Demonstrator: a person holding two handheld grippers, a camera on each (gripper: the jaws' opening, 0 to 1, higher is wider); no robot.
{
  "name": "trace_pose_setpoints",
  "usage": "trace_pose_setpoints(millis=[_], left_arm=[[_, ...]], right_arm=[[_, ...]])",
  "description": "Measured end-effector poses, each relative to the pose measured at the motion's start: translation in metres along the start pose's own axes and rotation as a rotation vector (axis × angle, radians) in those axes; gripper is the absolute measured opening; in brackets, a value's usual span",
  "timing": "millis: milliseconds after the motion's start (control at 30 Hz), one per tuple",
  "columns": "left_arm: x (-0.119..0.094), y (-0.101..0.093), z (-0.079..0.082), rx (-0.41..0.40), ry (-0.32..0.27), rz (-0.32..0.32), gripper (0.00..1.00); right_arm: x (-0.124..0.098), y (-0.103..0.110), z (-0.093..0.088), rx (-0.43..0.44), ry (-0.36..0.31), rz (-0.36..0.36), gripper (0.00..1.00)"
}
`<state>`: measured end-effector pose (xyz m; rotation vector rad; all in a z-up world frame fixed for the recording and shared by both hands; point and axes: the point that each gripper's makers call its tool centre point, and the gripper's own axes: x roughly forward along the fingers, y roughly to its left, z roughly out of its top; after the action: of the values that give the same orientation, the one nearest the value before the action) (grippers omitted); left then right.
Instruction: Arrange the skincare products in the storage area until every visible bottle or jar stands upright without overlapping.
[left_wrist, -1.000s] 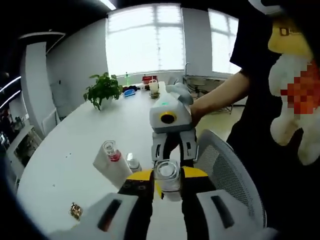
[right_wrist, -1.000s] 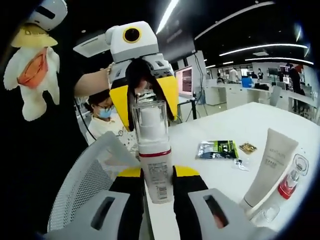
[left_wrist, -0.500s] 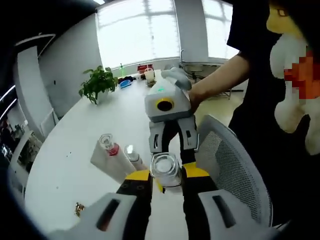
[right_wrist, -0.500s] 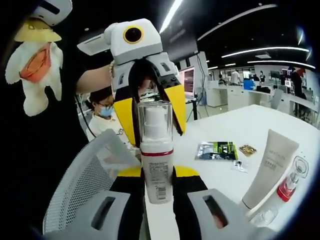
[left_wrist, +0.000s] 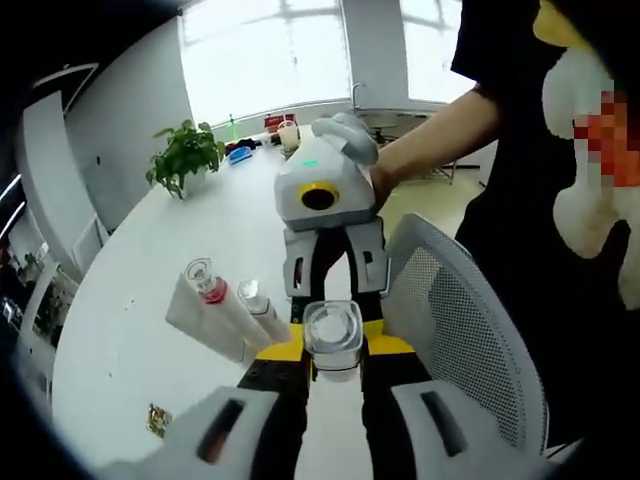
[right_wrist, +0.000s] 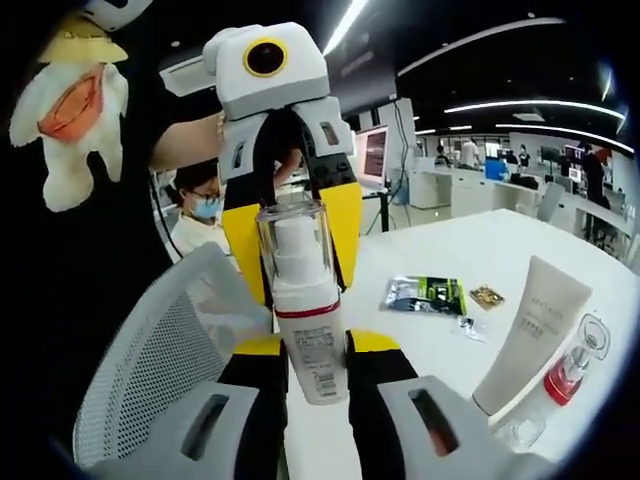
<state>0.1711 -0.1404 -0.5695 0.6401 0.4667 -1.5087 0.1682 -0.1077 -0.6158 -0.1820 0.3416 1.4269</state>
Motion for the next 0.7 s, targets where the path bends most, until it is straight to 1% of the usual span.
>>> trace_pose_setpoints(millis=[133,400,467,533,700], left_arm=[[0.004,0.001,-0.001,0.006,0.008,-0.007,0.21],[0.014,0.002,-0.005,0.016,0.025,-0.024,0.2],[0.017,0.002,-0.007,0.02,0.033,-0.03,0.2],[0.019,0.001,-0.006,0.026,0.038,-0.036,0.2],[0.025,0.002,-0.01,0.026,0.039,-0.048,0.2]], right_arm=[[0.0,-0.002,-0.002,0.018,0.008,-0.011,0.23],[-0.003,-0.007,-0.011,0.052,0.032,-0.058,0.23],[-0.004,-0.008,-0.01,0.063,0.021,-0.072,0.25],[-0.005,-0.009,-0.009,0.077,0.013,-0.084,0.27],[-0.007,-0.011,-0.013,0.087,0.023,-0.107,0.31]])
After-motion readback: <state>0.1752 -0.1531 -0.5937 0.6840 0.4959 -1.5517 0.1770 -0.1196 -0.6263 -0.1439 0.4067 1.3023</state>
